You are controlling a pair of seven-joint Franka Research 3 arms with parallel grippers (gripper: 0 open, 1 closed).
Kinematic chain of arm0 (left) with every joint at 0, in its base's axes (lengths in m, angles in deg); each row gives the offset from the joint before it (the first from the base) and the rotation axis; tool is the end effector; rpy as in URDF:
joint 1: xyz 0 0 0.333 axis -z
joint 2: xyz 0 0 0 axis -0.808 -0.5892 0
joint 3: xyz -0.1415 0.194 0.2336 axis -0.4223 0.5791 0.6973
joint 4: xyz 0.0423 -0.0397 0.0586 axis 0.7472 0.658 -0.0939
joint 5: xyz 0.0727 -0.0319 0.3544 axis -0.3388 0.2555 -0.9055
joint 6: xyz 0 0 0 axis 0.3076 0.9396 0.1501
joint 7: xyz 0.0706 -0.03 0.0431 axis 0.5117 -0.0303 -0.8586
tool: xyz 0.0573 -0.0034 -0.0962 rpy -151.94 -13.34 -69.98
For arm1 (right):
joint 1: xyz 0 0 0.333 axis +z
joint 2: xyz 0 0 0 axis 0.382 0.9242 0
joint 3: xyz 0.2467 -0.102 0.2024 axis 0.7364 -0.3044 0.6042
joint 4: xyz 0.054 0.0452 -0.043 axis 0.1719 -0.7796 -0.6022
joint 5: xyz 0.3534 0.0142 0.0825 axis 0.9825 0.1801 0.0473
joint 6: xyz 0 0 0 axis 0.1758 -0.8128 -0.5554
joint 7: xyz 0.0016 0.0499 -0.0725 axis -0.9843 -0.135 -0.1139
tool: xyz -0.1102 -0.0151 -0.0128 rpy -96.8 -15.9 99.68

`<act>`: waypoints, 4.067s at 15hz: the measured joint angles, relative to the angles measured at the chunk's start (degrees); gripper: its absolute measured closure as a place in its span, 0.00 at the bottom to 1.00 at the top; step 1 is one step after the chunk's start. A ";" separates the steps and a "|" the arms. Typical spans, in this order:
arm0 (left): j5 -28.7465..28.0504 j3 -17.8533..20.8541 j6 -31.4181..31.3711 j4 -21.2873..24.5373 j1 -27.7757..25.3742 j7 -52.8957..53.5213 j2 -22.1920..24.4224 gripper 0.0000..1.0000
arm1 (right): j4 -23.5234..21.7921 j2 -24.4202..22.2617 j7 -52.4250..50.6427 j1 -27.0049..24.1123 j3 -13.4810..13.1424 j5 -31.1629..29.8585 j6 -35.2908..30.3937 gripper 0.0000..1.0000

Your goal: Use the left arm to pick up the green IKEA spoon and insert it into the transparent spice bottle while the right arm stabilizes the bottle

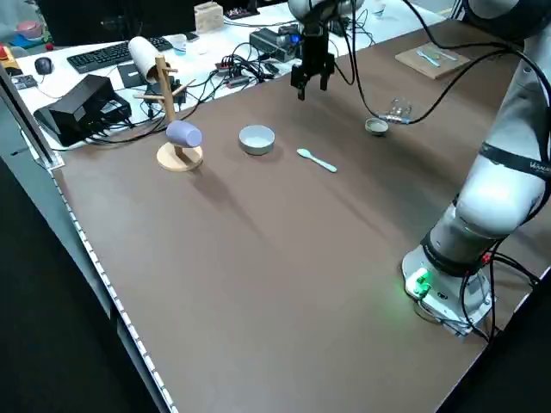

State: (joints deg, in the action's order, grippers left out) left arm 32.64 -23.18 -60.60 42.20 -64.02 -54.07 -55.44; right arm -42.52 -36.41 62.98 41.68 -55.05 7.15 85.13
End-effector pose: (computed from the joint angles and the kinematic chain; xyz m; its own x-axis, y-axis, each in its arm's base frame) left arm 0.5504 -0.0467 0.4124 0.9902 0.0330 -0.1353 0.0352 -0.9993 0.0142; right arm 0.5736 0.1503 0.4909 0.8955 0.3693 -0.2483 0.3621 -0.9291 -0.0757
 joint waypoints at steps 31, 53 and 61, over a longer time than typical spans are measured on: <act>-2.93 0.13 -35.20 22.47 2.52 -17.20 -10.95 0.27 | -15.82 11.36 -92.38 -0.11 -0.24 48.48 20.13 0.00; -2.93 0.42 -35.19 22.48 1.48 -17.31 -10.92 0.80 | -22.77 21.15 -118.25 17.96 -0.02 93.73 42.26 0.00; -2.94 0.31 -31.48 21.05 1.48 -17.31 -8.76 0.80 | -15.19 27.26 -118.33 18.34 -0.24 93.77 42.28 0.00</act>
State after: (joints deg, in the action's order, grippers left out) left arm 29.70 -22.87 -92.07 63.25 -62.54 -71.38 -64.19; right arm -57.71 -9.15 -55.35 60.02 -55.29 100.91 127.41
